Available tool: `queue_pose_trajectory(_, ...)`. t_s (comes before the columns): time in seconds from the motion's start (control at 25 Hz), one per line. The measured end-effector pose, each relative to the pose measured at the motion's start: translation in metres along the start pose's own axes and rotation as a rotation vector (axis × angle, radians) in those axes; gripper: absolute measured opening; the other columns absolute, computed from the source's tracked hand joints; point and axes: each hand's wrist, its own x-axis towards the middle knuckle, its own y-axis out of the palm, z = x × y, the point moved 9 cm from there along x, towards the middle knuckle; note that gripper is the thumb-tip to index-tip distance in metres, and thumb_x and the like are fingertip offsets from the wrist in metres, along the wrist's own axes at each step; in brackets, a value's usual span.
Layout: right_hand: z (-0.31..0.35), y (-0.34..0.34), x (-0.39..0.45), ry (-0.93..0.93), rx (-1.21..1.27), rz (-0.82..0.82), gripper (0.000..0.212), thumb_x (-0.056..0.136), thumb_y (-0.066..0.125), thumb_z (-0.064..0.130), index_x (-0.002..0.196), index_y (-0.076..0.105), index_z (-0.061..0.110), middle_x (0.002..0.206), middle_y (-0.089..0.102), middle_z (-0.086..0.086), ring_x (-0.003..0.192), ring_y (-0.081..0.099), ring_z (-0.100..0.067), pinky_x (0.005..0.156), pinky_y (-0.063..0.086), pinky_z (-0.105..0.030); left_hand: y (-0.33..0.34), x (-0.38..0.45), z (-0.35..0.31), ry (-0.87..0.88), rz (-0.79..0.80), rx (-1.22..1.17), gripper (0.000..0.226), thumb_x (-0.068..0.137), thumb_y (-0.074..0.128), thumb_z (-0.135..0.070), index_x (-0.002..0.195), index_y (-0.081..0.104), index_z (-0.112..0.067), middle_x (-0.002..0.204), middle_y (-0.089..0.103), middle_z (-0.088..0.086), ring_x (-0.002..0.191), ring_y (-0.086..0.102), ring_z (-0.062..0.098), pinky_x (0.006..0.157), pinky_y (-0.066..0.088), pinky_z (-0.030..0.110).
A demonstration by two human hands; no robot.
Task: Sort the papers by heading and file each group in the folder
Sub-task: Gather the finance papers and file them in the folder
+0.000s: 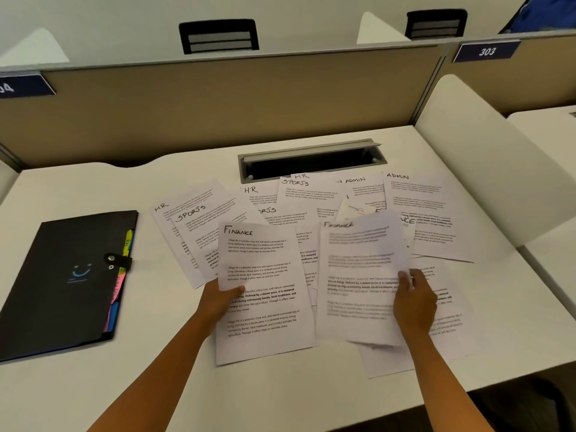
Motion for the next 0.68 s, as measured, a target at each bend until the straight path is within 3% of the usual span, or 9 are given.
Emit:
queue_pose_trajectory(0.2,0.006,0.025,-0.011,0.150,0.299,0.080,0.029,0.101,0.047,0.030,0.108,0.061,0.005,0.100,0.064,-0.004,0.090,0.061,-0.022,0.071,0.048,-0.024,0.003,-0.003,-0.004,0.012,-0.003,-0.040,0.033,0.086,0.070,-0.018,0.117,0.059,-0.025,0.112,0.070,0.005,0.093,0.070,0.026,0.083,0.057,0.050)
queue_pose_trajectory(0.32,0.042,0.055,-0.037,0.102,0.347,0.206,0.016,0.101,0.048,0.026,0.100,0.058,0.014,0.093,0.059,0.014,0.084,0.056,0.001,0.076,0.041,-0.013,0.009,-0.012,-0.012,-0.003,-0.020,-0.176,0.018,0.094,0.056,-0.039,0.110,0.059,-0.031,0.101,0.074,0.003,0.085,0.073,0.027,0.073,0.060,0.046)
queue_pose_trajectory(0.4,0.063,0.080,-0.056,0.024,0.329,0.301,0.013,0.101,0.049,0.026,0.094,0.058,0.018,0.083,0.057,0.017,0.077,0.053,0.007,0.067,0.039,-0.010,0.015,-0.012,-0.014,-0.011,0.015,-0.283,0.039,0.093,0.042,-0.059,0.114,0.059,-0.032,0.100,0.074,0.006,0.089,0.072,0.031,0.077,0.058,0.051)
queue_pose_trajectory(0.48,0.075,0.106,-0.072,-0.062,0.281,0.387,0.018,0.100,0.049,0.029,0.091,0.059,0.016,0.080,0.060,0.012,0.072,0.055,0.001,0.064,0.039,-0.012,0.020,-0.009,-0.020,0.021,0.069,-0.397,0.049,0.088,0.043,-0.066,0.122,0.056,-0.033,0.108,0.073,0.006,0.094,0.071,0.031,0.081,0.057,0.055)
queue_pose_trajectory(0.56,0.083,0.125,-0.083,-0.132,0.233,0.439,0.025,0.099,0.049,0.032,0.098,0.062,0.011,0.087,0.065,0.005,0.075,0.057,-0.007,0.069,0.042,-0.017,0.022,-0.010,-0.020,0.028,0.064,-0.391,0.043,0.085,0.055,-0.060,0.120,0.056,-0.035,0.110,0.072,0.004,0.093,0.072,0.029,0.079,0.057,0.054)
queue_pose_trajectory(0.68,0.092,0.138,-0.088,-0.190,0.201,0.542,0.030,0.099,0.050,0.036,0.109,0.062,0.011,0.097,0.068,-0.001,0.082,0.062,-0.012,0.067,0.046,-0.018,0.020,-0.014,-0.015,0.027,0.018,-0.171,0.035,0.083,0.074,-0.026,0.115,0.059,-0.029,0.110,0.072,0.003,0.089,0.072,0.026,0.078,0.059,0.050)
